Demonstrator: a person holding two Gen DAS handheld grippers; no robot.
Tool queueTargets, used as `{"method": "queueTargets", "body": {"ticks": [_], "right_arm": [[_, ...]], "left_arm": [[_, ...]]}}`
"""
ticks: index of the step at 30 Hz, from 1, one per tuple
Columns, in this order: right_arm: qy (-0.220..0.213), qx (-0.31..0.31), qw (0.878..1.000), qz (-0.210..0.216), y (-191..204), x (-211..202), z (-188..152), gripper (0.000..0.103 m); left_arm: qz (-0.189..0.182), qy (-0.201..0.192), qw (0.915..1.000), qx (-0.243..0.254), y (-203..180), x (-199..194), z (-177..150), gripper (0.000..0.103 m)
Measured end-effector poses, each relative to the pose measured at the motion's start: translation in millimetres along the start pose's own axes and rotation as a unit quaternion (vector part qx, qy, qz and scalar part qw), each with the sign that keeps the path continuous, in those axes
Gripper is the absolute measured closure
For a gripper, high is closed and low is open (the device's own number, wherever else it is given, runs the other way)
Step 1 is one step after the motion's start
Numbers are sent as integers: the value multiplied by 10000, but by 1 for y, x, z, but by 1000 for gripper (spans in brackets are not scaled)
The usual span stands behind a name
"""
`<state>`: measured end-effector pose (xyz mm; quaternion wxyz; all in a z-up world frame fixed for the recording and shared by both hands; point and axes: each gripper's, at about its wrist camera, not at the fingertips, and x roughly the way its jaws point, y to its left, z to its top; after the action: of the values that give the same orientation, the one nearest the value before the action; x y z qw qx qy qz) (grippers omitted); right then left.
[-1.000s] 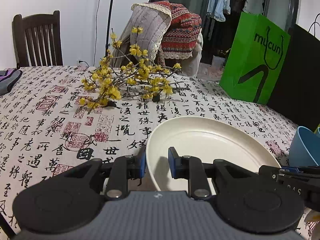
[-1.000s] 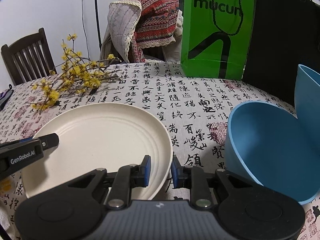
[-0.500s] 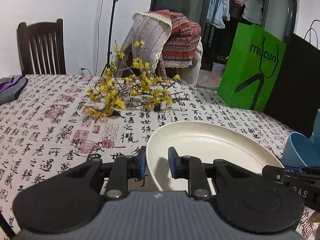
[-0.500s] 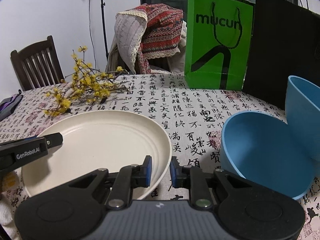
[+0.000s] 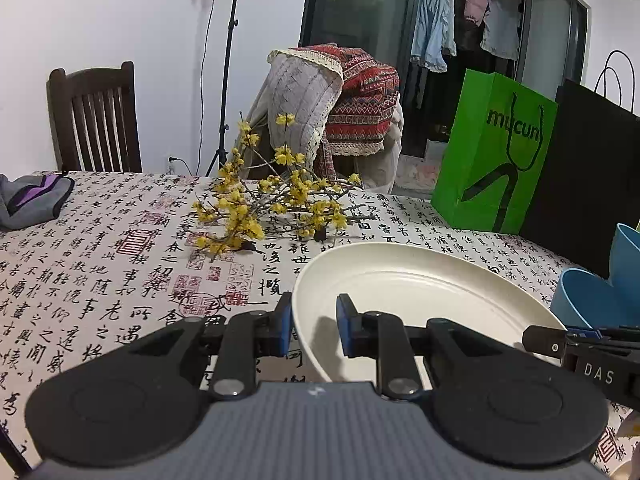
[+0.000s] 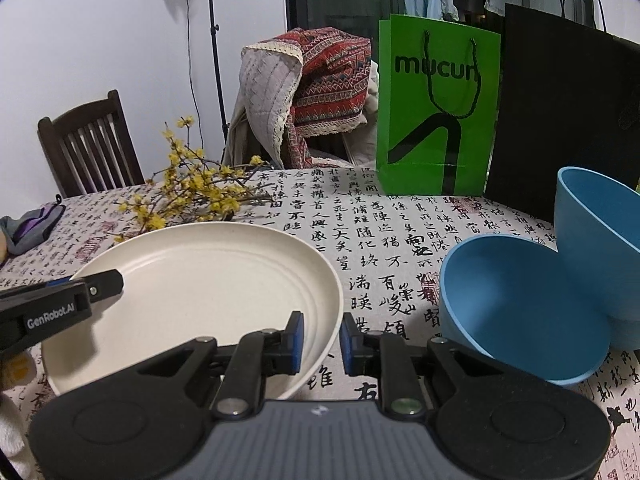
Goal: Organize plates and bowls
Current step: 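Carry the held cream plates with both grippers toward the blue bowls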
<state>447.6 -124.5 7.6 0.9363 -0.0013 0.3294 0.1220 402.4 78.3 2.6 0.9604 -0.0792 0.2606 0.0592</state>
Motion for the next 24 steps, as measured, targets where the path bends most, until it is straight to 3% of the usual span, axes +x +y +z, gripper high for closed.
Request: {"method": "queueTargets", "body": {"ticks": [24], "right_arm": [[-334, -102, 9993, 155, 22, -56, -13, 85]], "left_arm": [[155, -336, 9993, -16, 13, -63, -6, 81]]}}
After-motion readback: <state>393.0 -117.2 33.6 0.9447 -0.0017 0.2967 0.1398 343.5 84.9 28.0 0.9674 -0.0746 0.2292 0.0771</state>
